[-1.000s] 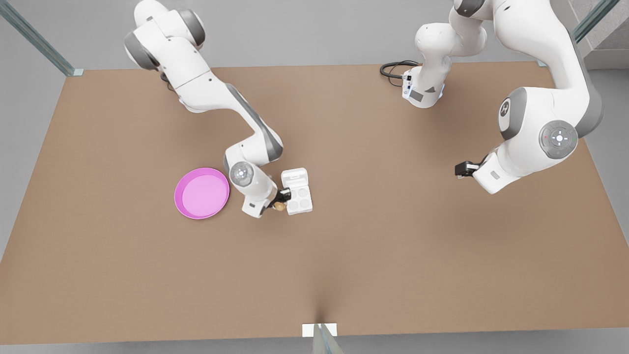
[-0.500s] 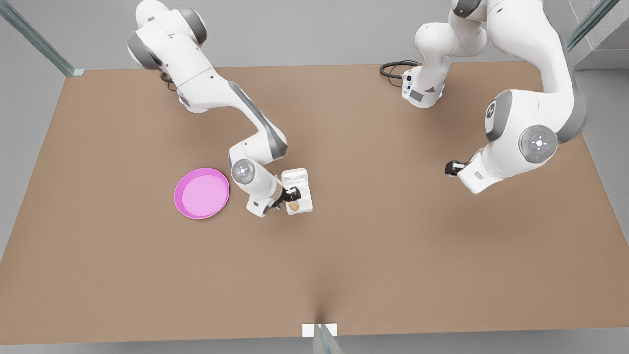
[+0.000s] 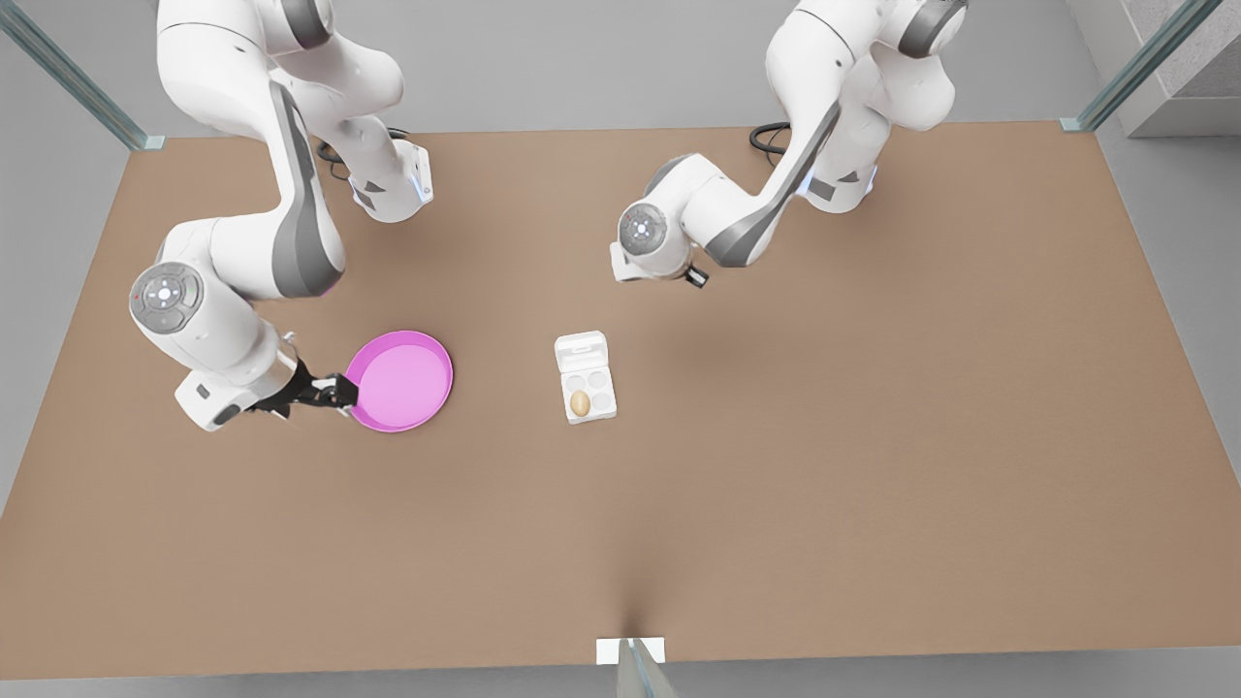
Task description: Pack egg into the box and close the box lid
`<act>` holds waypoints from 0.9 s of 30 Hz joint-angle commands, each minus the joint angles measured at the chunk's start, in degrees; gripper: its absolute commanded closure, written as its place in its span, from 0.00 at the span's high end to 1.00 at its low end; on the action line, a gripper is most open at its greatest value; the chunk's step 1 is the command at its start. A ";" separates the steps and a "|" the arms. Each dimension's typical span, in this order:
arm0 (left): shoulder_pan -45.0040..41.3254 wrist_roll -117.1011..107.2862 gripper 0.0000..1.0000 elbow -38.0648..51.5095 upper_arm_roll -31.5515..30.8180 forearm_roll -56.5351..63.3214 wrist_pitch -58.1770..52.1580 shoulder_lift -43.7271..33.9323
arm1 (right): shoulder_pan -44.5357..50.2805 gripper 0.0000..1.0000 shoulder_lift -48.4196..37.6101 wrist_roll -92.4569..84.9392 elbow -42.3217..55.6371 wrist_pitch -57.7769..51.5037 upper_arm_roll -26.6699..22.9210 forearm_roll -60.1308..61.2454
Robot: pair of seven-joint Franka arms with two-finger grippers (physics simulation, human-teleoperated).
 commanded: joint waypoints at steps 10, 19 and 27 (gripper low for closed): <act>-7.88 -38.27 0.21 18.03 0.02 -5.56 16.39 16.97 | -0.52 1.00 0.30 -4.39 -0.01 -3.94 0.00 -1.80; -9.29 -52.06 0.21 22.95 0.46 -5.56 16.92 22.33 | -1.23 1.00 0.30 -4.57 -0.01 -3.50 0.00 -1.80; -7.45 -51.89 0.21 27.35 3.62 -5.03 16.31 25.75 | -1.23 1.00 0.21 -4.57 -0.01 -3.59 0.00 -1.62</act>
